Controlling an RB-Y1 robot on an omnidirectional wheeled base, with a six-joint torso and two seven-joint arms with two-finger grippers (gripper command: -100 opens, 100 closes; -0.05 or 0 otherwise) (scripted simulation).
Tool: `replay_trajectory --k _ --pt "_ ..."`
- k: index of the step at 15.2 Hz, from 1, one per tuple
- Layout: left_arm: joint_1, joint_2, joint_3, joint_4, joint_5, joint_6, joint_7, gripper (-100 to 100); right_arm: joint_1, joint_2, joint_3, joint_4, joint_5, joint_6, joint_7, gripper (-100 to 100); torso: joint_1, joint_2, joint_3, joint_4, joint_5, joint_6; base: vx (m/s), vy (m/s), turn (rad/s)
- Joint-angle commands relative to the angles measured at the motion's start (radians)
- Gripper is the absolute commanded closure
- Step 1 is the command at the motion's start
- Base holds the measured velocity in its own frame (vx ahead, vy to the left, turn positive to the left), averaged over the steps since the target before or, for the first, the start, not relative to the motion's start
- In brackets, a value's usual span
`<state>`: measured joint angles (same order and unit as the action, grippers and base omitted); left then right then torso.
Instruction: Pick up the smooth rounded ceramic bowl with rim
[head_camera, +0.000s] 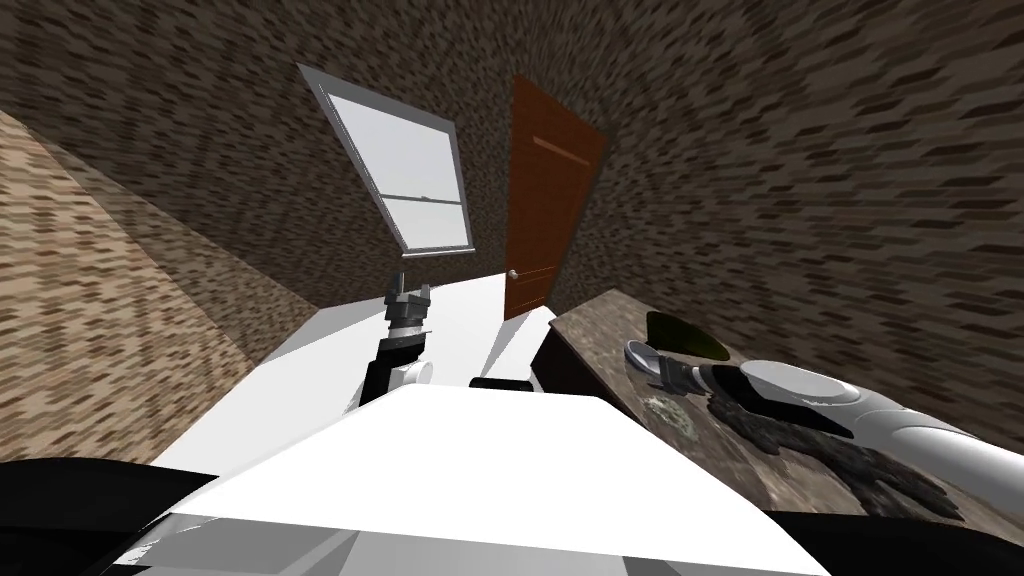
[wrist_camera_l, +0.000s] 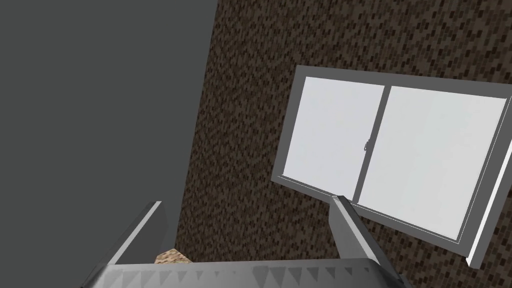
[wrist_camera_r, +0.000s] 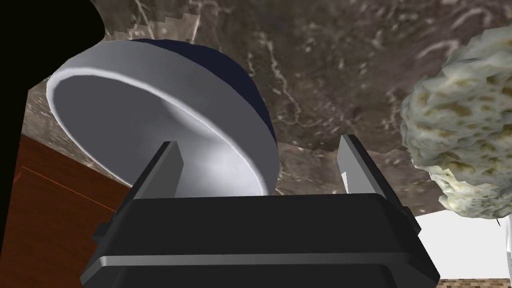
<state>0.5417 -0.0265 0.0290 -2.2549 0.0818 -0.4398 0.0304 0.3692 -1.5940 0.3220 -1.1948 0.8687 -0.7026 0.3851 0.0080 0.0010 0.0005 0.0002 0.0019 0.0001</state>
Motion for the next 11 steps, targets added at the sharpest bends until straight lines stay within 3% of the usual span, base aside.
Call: replay_trajectory --k 1,5,6,7,11 --pt "0.0 0.0 0.0 0.0 0.0 0.0 0.0 0 0.0 0.0 0.0 0.0 0.0 0.0 0.0 -100 0.0 0.0 0.0 0.0 0.0 0.0 0.003 0.046 0.037" --pt "0.0 0.0 0.0 0.0 0.0 0.0 0.0 0 0.0 0.069 0.032 0.055 0.01 0.038 -0.007 -100 -0.009 0.004 0.002 0.001 -0.002 -0.001 -0.051 -0.036 0.293" --pt "0.0 0.0 0.0 0.0 0.0 0.0 0.0 0 0.005 0.048 0.024 0.034 0.007 0.031 -0.006 -100 -0.01 0.005 0.003 0.001 -0.003 0.0 -0.05 -0.029 0.082" --pt "0.0 0.0 0.0 0.0 0.0 0.0 0.0 0 0.005 0.05 0.025 0.034 0.008 0.037 -0.01 100 -0.01 0.005 0.003 0.001 -0.003 0.001 -0.016 -0.011 0.006" --pt "0.0 0.0 0.0 0.0 0.0 0.0 0.0 0 0.006 0.05 0.025 0.035 0.007 0.038 -0.012 100 -0.009 0.001 0.001 0.0 -0.003 -0.001 -0.004 -0.001 -0.006"
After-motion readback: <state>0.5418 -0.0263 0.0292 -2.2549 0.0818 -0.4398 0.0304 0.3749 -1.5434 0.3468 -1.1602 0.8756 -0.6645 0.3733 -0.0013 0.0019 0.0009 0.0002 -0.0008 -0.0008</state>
